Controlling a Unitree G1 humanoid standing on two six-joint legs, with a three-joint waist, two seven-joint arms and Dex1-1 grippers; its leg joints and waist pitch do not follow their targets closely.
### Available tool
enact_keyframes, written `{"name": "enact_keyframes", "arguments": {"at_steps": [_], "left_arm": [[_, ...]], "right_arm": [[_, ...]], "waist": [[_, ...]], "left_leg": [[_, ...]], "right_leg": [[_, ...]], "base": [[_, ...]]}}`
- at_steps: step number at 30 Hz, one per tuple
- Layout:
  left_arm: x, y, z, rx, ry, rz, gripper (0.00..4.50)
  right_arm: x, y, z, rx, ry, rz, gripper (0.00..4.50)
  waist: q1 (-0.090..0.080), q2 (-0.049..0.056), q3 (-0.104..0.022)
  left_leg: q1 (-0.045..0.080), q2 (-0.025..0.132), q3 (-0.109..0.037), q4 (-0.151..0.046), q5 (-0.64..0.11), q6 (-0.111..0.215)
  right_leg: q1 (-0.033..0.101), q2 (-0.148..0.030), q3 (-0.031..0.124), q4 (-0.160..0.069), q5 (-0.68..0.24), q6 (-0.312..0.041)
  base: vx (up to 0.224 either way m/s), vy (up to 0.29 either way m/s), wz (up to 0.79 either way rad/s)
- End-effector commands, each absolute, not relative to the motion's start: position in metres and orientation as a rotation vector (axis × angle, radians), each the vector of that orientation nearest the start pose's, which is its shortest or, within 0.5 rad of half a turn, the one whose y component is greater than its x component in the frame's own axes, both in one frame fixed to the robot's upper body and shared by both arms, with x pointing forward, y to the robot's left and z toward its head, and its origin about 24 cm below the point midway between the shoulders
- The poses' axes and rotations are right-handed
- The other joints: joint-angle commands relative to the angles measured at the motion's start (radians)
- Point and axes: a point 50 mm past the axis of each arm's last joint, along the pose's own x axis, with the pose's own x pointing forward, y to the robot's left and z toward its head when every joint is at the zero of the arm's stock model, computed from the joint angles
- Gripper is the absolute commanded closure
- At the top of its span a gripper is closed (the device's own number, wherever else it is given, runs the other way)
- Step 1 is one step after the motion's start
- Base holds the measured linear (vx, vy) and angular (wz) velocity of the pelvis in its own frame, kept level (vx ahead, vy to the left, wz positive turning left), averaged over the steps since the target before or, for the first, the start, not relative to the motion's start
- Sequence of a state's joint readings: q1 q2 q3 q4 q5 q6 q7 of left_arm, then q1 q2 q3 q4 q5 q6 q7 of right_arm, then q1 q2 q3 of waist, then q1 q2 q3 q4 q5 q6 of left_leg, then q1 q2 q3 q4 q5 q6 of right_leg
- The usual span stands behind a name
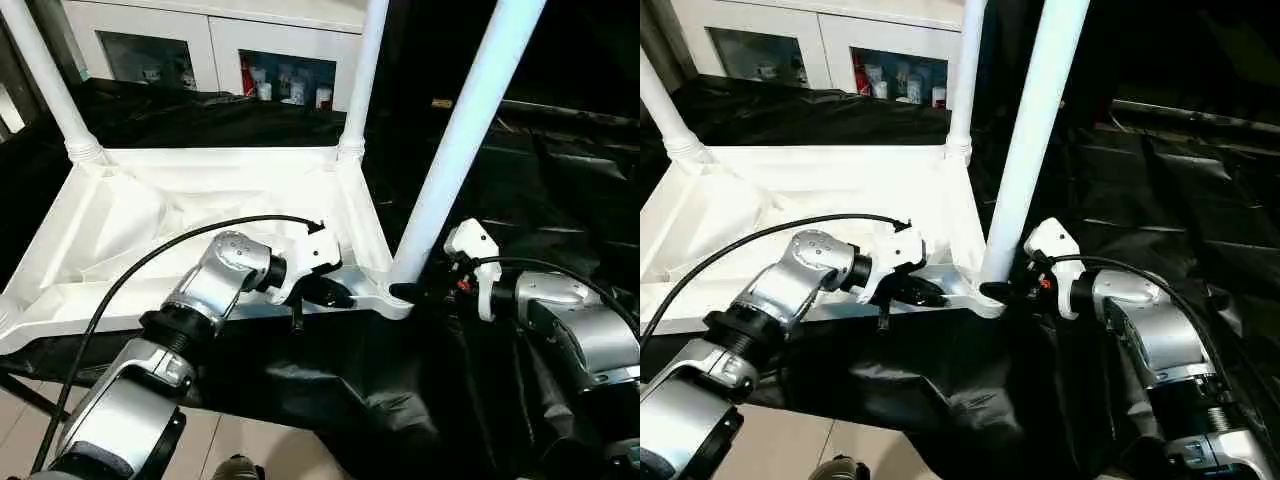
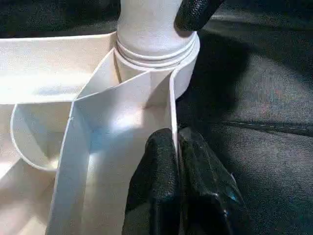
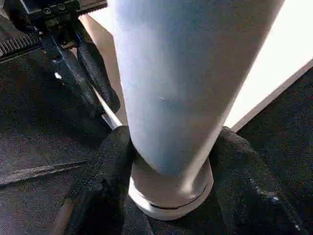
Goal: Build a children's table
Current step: Rotate leg to tighten
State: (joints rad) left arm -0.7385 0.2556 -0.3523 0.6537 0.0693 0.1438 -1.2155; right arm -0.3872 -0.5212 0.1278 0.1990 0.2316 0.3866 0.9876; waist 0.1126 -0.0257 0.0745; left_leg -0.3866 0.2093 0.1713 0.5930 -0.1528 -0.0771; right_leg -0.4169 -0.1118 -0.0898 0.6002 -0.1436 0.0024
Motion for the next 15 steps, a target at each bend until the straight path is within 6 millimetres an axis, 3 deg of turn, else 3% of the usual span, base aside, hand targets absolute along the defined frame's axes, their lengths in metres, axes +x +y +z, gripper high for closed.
{"name": "enact_keyframes", "arguments": {"at_steps": [1, 9, 12, 15], "left_arm": [[0.329, 0.075, 0.084, 0.473, 0.359, -1.487, 4.5], [0.328, 0.075, 0.083, 0.465, 0.363, -1.479, 4.5], [0.336, 0.072, 0.082, 0.46, 0.362, -1.379, 4.5], [0.347, 0.068, 0.081, 0.451, 0.363, -1.248, 4.5]], "right_arm": [[0.296, -0.181, 0.079, -0.184, 0.374, 1.017, 2.49], [0.294, -0.18, 0.073, -0.148, 0.386, 1.011, 2.55], [0.299, -0.181, 0.064, -0.129, 0.397, 0.909, 2.55], [0.306, -0.18, 0.055, -0.124, 0.417, 0.789, 2.55]], "waist": [[-0.003, -0.008, -0.089], [-0.003, -0.008, -0.089], [-0.006, -0.008, -0.089], [-0.007, -0.01, -0.087]], "left_leg": [[0.018, 0.017, 0.004, -0.069, -0.273, 0.029], [0.017, 0.016, 0.004, -0.068, -0.267, 0.031], [0.018, 0.016, 0.004, -0.068, -0.266, 0.026], [0.022, 0.013, 0.003, -0.069, -0.299, 0.011]], "right_leg": [[0.058, -0.035, 0.038, -0.07, -0.294, -0.198], [0.058, -0.035, 0.038, -0.07, -0.292, -0.199], [0.056, -0.034, 0.038, -0.068, -0.29, -0.201], [0.055, -0.036, 0.035, -0.079, -0.363, -0.178]], "base": [[0.0, 0.0, 0.0], [0.0, 0.0, 0.0], [0.0, 0.0, 0.0], [0.0, 0.0, 0.0]]}}
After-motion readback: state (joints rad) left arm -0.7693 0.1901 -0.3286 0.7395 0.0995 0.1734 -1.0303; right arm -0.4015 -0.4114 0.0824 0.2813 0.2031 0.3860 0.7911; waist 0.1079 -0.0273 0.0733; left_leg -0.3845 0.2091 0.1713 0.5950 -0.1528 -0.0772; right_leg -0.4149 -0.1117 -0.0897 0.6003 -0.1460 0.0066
